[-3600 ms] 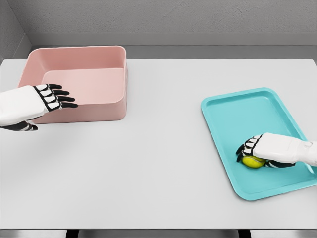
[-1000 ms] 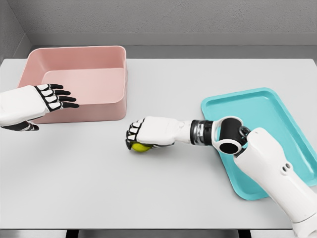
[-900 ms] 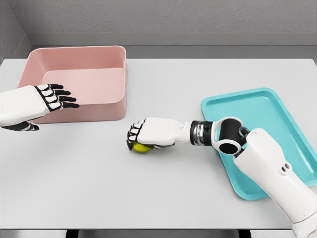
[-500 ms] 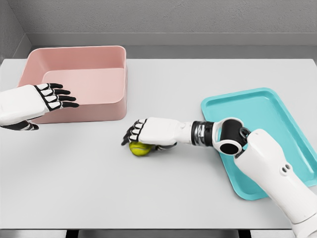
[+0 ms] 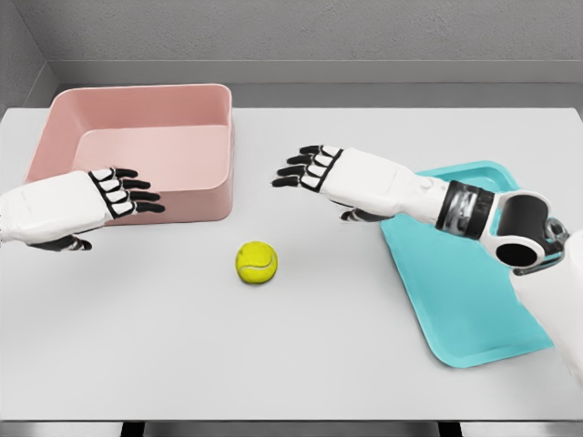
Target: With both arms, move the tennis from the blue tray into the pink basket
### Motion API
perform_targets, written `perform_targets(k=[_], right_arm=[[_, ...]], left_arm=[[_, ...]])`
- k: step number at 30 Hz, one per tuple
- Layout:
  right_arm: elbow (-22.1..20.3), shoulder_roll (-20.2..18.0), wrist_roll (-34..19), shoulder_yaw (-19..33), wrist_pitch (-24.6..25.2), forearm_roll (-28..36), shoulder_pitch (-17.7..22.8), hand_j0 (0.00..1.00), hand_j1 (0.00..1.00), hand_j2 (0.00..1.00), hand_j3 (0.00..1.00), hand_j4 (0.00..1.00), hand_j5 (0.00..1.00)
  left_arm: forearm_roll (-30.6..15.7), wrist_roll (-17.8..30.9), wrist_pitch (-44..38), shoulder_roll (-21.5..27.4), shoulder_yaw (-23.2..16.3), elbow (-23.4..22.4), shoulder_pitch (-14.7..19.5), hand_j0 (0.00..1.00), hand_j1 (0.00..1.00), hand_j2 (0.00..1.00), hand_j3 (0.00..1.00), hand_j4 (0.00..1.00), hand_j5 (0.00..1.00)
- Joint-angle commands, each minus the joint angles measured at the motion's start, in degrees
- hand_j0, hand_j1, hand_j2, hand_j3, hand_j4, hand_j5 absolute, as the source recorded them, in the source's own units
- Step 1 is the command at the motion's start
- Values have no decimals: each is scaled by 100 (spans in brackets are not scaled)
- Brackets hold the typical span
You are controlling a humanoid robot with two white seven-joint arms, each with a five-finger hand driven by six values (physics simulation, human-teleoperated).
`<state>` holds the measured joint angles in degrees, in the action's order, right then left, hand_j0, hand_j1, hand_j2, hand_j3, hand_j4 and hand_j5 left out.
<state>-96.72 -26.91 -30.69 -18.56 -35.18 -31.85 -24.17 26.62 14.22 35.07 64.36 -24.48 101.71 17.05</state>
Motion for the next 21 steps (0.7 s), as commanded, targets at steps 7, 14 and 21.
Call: perform_targets(k=[7, 14, 21], right_arm=[[-295, -947, 10, 2506, 18, 1699, 1371, 100, 100, 100, 100, 100, 100], [-321, -833, 10, 2576, 18, 1734, 1943, 100, 100, 100, 100, 100, 100], [-295, -824, -34, 2770, 18, 2033, 2198, 100, 100, 100, 100, 100, 100]], left_arm=[[283, 151, -7, -486, -268, 15, 53, 100, 100, 100, 100, 100, 100], [283, 151, -7, -934, -1243, 7, 826, 100, 100, 100, 100, 100, 100], [292, 169, -7, -1207, -2175, -11, 1591, 100, 100, 100, 100, 100, 100]])
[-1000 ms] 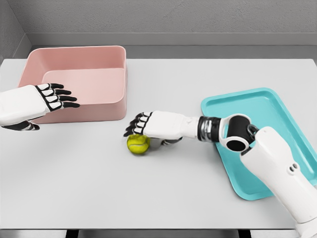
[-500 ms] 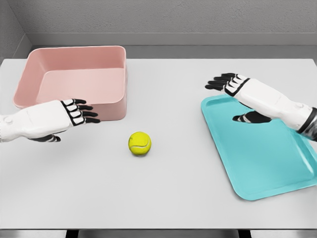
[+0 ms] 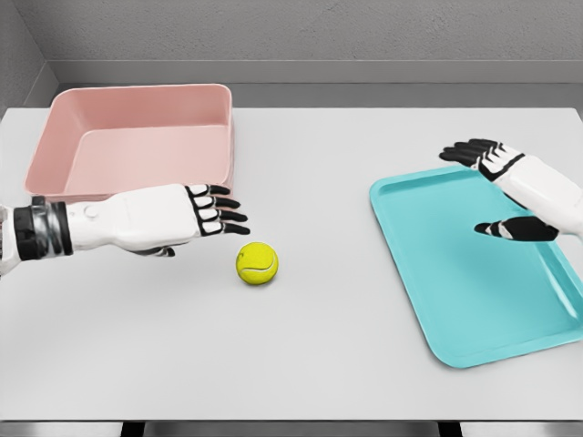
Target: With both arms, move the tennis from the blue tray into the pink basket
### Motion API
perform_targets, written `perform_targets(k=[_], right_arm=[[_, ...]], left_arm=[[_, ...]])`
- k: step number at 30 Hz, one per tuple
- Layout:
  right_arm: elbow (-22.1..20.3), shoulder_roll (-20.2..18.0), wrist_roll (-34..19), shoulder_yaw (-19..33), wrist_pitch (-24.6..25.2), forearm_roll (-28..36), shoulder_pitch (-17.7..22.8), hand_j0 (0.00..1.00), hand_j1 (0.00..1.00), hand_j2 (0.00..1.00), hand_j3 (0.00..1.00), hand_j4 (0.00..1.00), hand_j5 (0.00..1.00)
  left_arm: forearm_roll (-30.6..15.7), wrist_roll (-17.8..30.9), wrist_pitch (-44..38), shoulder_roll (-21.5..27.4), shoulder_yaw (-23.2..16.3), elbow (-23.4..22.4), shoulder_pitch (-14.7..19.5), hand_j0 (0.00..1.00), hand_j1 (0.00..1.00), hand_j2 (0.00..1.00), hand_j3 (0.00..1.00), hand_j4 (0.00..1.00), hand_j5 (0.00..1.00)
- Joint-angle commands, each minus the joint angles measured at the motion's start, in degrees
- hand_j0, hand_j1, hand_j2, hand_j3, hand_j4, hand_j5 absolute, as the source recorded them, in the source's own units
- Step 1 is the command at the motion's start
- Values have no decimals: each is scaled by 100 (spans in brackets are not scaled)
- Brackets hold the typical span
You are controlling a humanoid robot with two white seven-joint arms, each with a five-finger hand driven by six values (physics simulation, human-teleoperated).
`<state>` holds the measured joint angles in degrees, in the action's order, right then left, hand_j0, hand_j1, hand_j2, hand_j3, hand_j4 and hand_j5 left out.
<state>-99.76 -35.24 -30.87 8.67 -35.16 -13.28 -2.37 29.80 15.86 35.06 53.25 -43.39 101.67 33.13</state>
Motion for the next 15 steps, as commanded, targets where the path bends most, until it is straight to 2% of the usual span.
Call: perform_targets(k=[1, 8, 10, 15], right_arm=[[9, 17, -15, 39, 16, 176, 0, 100, 100, 100, 100, 100, 100], [27, 131, -24, 39, 16, 167, -35, 100, 100, 100, 100, 100, 100], [36, 131, -24, 47, 16, 141, -35, 100, 100, 100, 100, 100, 100], [45, 122, -33, 47, 16, 123, -35, 100, 100, 100, 100, 100, 100]], left_arm=[[-45, 14, -6, -122, -319, -25, 18, 100, 100, 100, 100, 100, 100], [-89, 14, -6, -245, -776, -69, 395, 100, 100, 100, 100, 100, 100], [-255, 14, -6, -281, -899, -157, 466, 100, 100, 100, 100, 100, 100], [-308, 14, -6, -579, -960, -490, 598, 100, 100, 100, 100, 100, 100]])
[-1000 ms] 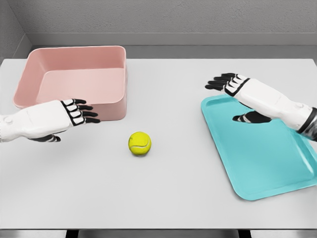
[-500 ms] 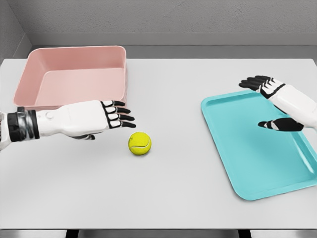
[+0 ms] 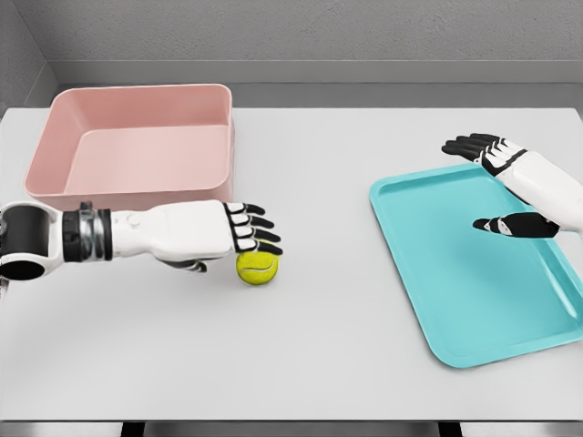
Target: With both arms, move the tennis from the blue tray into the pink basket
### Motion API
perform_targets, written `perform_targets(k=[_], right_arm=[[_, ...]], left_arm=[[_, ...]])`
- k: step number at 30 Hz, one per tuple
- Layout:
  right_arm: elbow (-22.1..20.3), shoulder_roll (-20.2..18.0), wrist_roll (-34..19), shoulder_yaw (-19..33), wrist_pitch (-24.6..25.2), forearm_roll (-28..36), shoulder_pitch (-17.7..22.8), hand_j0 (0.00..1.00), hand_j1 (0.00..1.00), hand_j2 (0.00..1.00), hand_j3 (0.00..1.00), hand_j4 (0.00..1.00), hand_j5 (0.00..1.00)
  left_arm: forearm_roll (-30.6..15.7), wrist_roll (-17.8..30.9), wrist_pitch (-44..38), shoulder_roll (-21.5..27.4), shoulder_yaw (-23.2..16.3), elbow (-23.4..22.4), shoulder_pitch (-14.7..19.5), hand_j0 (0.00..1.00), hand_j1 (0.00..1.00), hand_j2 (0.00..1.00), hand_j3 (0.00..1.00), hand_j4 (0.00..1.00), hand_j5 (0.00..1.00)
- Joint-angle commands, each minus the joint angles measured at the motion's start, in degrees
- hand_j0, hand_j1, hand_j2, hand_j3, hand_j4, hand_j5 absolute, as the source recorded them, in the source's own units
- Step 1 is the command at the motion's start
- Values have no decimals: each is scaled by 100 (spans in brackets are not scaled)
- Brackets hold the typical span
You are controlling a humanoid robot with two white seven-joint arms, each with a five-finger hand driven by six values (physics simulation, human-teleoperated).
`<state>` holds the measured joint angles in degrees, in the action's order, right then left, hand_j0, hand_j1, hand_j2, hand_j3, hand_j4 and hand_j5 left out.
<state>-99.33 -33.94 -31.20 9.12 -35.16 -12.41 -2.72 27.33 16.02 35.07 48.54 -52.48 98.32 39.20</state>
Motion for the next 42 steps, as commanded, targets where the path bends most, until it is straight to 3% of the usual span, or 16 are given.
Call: perform_targets(k=[1, 10, 36, 42], right_arm=[[2, 2, 0, 2, 16, 37, 0, 100, 100, 100, 100, 100, 100], [54, -7, 9, 2, 16, 46, 0, 100, 100, 100, 100, 100, 100], [63, -7, 9, 11, 16, 55, 18, 100, 100, 100, 100, 100, 100], [63, -7, 9, 11, 16, 55, 18, 100, 100, 100, 100, 100, 100]], left_arm=[[-52, -3, -7, -178, -61, -190, 0, 100, 100, 100, 100, 100, 100], [-26, -2, -7, -468, -298, -533, 202, 100, 100, 100, 100, 100, 100], [-26, 6, -7, -846, -676, -1016, 308, 100, 100, 100, 100, 100, 100], [-26, 6, -7, -846, -782, -1043, 299, 91, 91, 91, 91, 91, 91]])
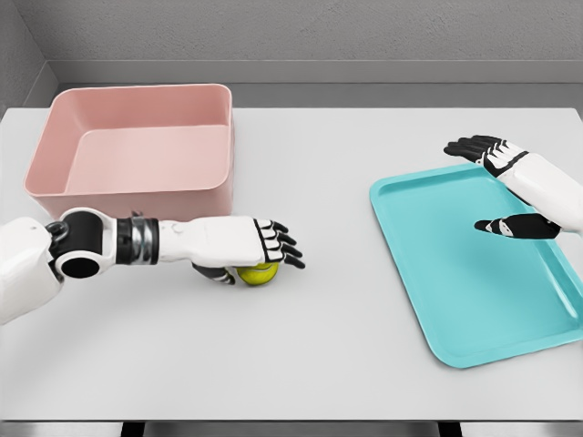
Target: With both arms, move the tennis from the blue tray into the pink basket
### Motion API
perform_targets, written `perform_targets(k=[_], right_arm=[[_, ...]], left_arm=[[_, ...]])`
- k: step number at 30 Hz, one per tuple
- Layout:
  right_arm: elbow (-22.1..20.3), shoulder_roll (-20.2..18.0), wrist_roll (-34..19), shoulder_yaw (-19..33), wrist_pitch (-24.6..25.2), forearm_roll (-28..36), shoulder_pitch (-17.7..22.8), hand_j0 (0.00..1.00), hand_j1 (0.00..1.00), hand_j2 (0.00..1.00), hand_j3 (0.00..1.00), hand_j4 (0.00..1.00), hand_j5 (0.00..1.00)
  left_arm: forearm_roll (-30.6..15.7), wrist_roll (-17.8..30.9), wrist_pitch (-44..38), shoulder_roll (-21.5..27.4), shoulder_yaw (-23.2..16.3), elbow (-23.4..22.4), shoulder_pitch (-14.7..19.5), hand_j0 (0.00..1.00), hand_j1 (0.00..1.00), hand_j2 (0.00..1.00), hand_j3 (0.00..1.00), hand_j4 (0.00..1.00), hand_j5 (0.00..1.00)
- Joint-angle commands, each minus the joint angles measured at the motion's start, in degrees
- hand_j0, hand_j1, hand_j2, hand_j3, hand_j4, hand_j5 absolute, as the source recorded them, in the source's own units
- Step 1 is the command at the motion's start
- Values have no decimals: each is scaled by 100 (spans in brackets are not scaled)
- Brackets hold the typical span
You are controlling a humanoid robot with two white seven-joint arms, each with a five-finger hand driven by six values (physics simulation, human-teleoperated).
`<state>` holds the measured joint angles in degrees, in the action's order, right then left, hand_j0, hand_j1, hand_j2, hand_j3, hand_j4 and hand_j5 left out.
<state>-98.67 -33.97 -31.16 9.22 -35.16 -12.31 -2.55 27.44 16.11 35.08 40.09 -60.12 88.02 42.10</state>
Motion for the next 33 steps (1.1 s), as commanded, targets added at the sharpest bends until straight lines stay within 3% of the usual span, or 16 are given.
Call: perform_targets(k=[1, 4, 9, 22, 33], right_arm=[[-3, -4, 4, 1, 16, 44, 0, 100, 100, 100, 100, 100, 100], [-3, -4, 4, 1, 16, 44, 0, 100, 100, 100, 100, 100, 100], [-3, -4, 4, 1, 16, 53, 0, 100, 100, 100, 100, 100, 100], [6, -13, 4, 1, 16, 53, 0, 100, 100, 100, 100, 100, 100], [-3, -13, 4, 1, 16, 53, 0, 100, 100, 100, 100, 100, 100]], left_arm=[[-37, -3, -8, -1, -26, -22, 0, 87, 87, 87, 87, 87, 87], [-63, 199, -8, 8, -35, -22, -9, 70, 70, 70, 70, 70, 70], [-72, 243, -8, 34, -26, -30, 0, 60, 60, 60, 60, 60, 60], [-99, 243, -8, 34, -9, 49, 132, 58, 58, 58, 58, 58, 58], [-134, 243, -8, 52, -17, 137, 510, 58, 58, 58, 58, 58, 58]])
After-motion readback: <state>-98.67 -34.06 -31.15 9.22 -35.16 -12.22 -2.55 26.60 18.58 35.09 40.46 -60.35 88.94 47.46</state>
